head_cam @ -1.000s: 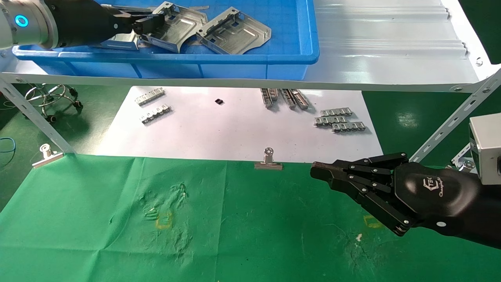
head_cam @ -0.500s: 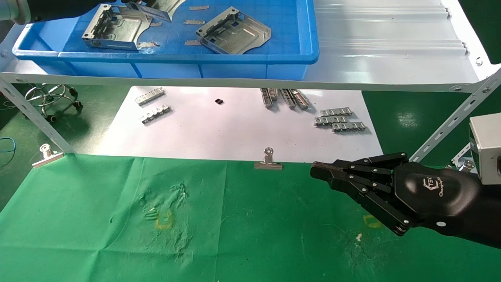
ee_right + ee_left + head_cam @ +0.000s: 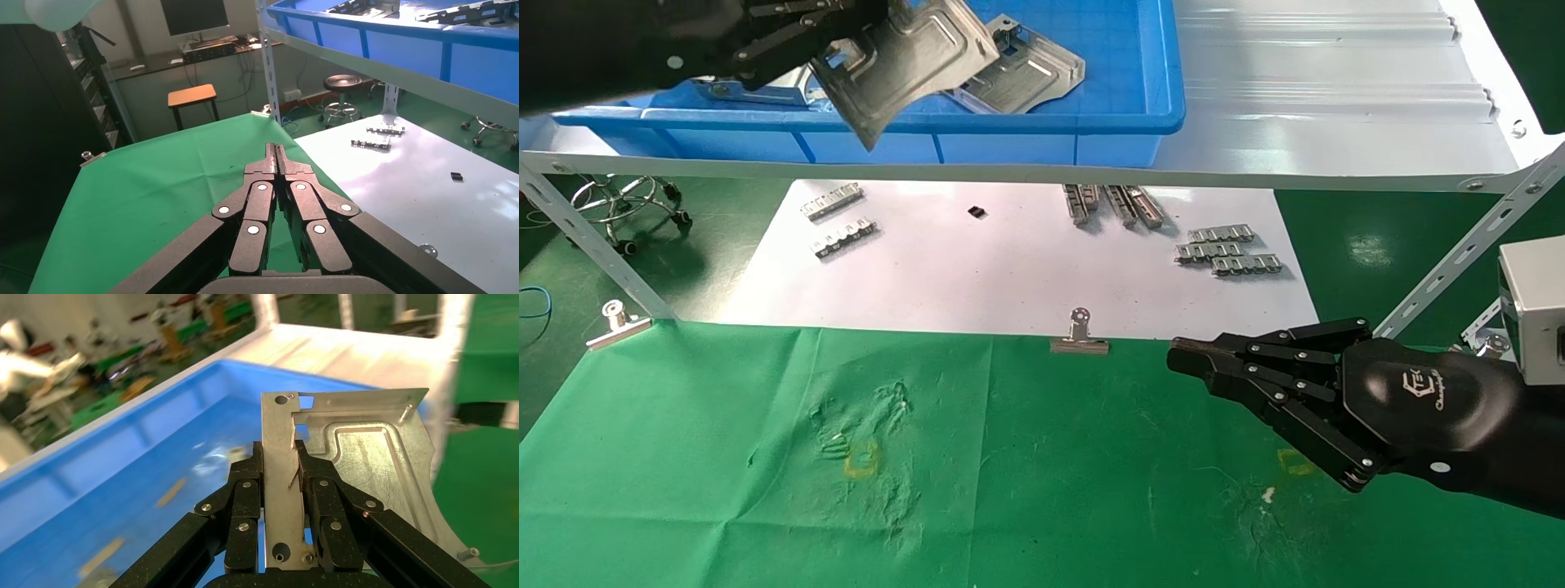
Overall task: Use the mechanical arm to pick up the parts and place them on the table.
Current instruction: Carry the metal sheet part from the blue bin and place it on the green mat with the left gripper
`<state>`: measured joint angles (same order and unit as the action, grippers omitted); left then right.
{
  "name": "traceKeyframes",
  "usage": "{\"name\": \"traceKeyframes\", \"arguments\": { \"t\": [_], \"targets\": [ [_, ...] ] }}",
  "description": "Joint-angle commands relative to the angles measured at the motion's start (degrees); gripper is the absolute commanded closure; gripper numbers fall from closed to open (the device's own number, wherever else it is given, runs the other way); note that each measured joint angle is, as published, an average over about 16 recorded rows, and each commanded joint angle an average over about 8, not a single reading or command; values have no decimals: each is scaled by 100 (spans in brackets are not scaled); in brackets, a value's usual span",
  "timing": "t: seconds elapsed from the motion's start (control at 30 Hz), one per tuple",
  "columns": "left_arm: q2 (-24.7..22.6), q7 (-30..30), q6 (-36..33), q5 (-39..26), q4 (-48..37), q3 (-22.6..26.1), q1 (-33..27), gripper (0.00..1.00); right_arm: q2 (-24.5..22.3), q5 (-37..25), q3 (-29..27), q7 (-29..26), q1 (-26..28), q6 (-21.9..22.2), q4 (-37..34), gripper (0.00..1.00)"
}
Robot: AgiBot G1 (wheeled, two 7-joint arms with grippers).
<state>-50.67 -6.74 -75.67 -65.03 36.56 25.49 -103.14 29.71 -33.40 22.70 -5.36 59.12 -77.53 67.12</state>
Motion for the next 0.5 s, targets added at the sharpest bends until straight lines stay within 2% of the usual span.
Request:
{"name": "traceKeyframes", "arguments": {
  "t": [0.03,0.27,0.5],
  "targets": [
    [114,191,-333,257,70,-111,139,100,0,0,0,0,0,0,0,100],
    [378,1104,-1406,470,-21,-23,328,100,0,0,0,0,0,0,0,100],
    [724,2265,-1558,488,202,530,699,100,0,0,0,0,0,0,0,100]
  ]
}}
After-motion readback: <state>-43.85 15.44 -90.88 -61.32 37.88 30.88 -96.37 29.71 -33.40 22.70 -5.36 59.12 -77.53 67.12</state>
